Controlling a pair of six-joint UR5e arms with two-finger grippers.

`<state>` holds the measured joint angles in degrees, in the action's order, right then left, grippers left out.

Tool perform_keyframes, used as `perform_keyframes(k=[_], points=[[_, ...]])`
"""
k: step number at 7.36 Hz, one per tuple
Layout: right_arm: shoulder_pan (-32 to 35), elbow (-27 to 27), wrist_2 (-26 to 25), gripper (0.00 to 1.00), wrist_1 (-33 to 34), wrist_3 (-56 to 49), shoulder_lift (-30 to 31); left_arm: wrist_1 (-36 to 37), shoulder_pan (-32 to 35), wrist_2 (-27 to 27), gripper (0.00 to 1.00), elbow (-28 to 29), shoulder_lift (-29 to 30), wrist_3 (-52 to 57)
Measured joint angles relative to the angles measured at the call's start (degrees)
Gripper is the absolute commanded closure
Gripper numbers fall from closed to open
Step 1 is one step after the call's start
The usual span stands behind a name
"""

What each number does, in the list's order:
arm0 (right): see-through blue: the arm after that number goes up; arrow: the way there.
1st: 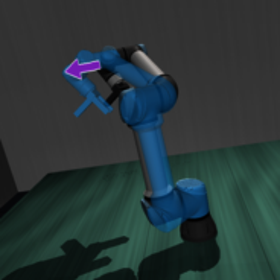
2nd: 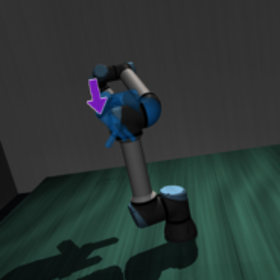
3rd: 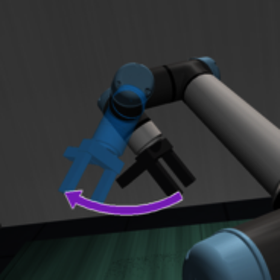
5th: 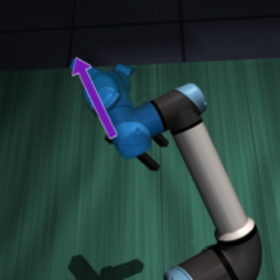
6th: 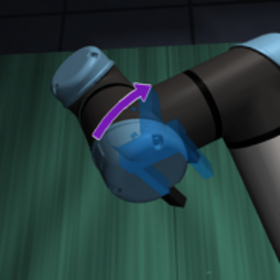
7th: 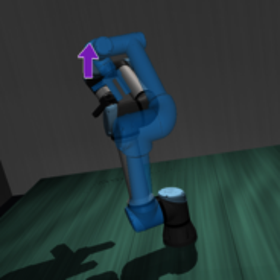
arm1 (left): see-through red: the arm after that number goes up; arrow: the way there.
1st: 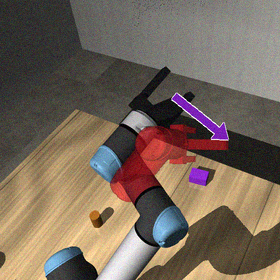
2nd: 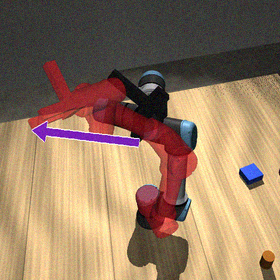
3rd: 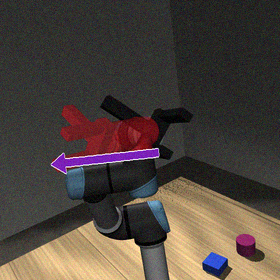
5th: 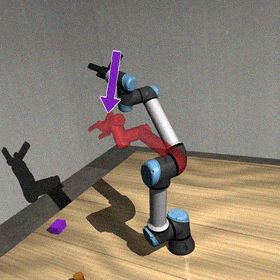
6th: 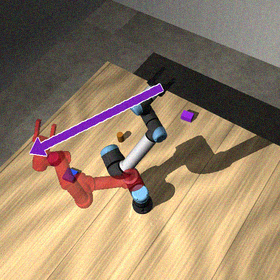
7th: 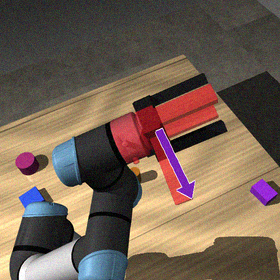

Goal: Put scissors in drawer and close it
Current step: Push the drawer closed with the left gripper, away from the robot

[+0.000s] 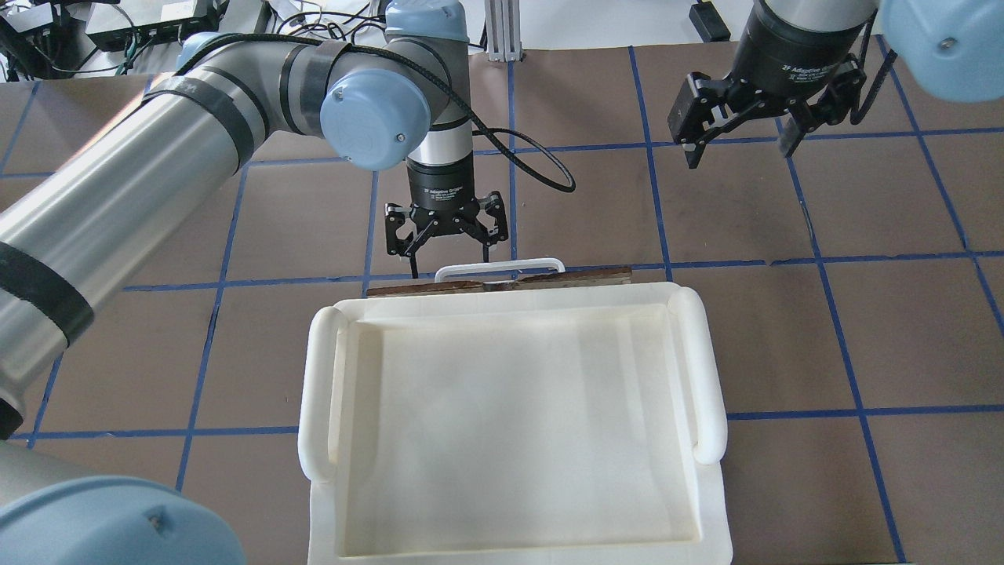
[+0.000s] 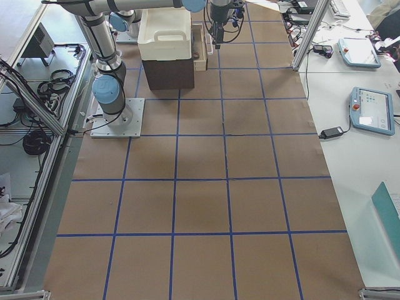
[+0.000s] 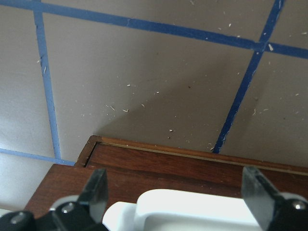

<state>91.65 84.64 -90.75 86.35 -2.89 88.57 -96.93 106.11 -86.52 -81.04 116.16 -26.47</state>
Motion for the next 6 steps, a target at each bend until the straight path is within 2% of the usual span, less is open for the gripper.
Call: perform_keyframes(k=[6], points=[[0.01,0.36,0.20,0.00,-0.17,4.03,1.24,-6.39,0.96,-0.04,0.00,-0.22,-0.34,-3.24]])
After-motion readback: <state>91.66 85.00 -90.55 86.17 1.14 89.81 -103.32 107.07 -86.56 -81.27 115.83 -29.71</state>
